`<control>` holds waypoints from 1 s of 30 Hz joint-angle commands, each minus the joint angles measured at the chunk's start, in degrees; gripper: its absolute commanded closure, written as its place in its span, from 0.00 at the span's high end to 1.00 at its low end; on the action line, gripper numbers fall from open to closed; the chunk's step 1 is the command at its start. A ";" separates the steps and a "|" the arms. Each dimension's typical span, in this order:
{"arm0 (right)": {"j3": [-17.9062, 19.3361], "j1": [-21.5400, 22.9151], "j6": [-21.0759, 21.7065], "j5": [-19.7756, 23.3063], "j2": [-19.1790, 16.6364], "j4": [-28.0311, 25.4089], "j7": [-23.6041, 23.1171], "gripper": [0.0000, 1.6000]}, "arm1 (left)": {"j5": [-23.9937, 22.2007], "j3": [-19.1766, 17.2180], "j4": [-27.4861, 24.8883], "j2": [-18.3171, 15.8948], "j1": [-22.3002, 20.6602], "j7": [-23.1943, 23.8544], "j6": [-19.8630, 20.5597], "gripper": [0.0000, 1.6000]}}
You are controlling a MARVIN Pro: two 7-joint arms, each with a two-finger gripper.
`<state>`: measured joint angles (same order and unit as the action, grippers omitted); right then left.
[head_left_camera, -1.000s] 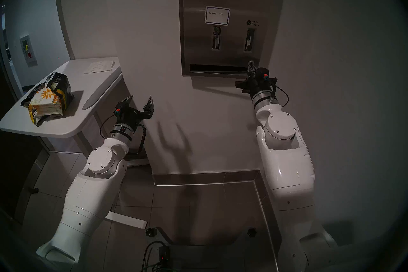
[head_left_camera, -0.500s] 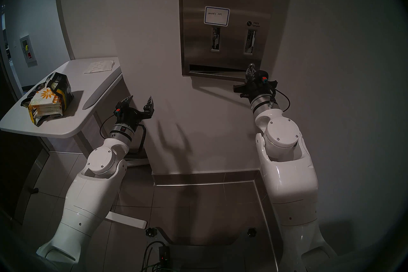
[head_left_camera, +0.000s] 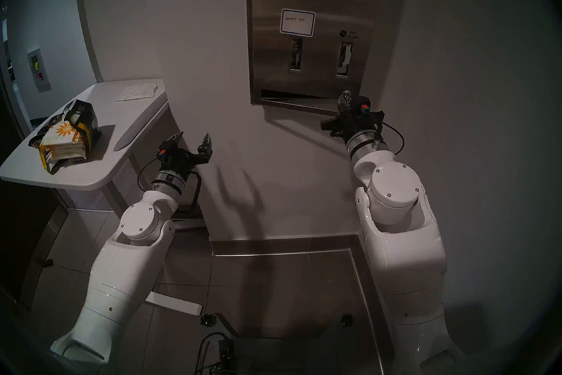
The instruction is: Open the dispenser door, put the pads inside, close the door
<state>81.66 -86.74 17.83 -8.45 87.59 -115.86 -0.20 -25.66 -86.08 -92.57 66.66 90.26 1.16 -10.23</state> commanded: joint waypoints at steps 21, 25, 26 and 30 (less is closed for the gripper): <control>-2.07 -1.08 3.98 1.30 -5.33 -13.39 -4.74 0.00 | 0.19 -0.47 -0.47 0.06 -0.67 0.01 -0.08 1.00; -1.77 -1.77 5.01 1.82 -5.87 -14.48 -5.25 0.65 | 0.22 -0.49 -0.47 0.10 -0.67 0.02 -0.07 1.00; -1.70 -1.75 5.05 2.01 -5.95 -14.43 -5.45 0.87 | 0.23 -0.50 -0.48 0.11 -0.67 0.03 -0.06 1.00; -1.19 -2.08 5.62 2.87 -6.52 -15.34 -6.76 1.00 | 0.28 -0.54 -0.50 0.15 -0.68 0.00 -0.01 1.00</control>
<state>80.37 -90.12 23.89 -6.64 81.90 -127.20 -5.00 -25.45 -86.31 -92.55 66.92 90.26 1.35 -10.20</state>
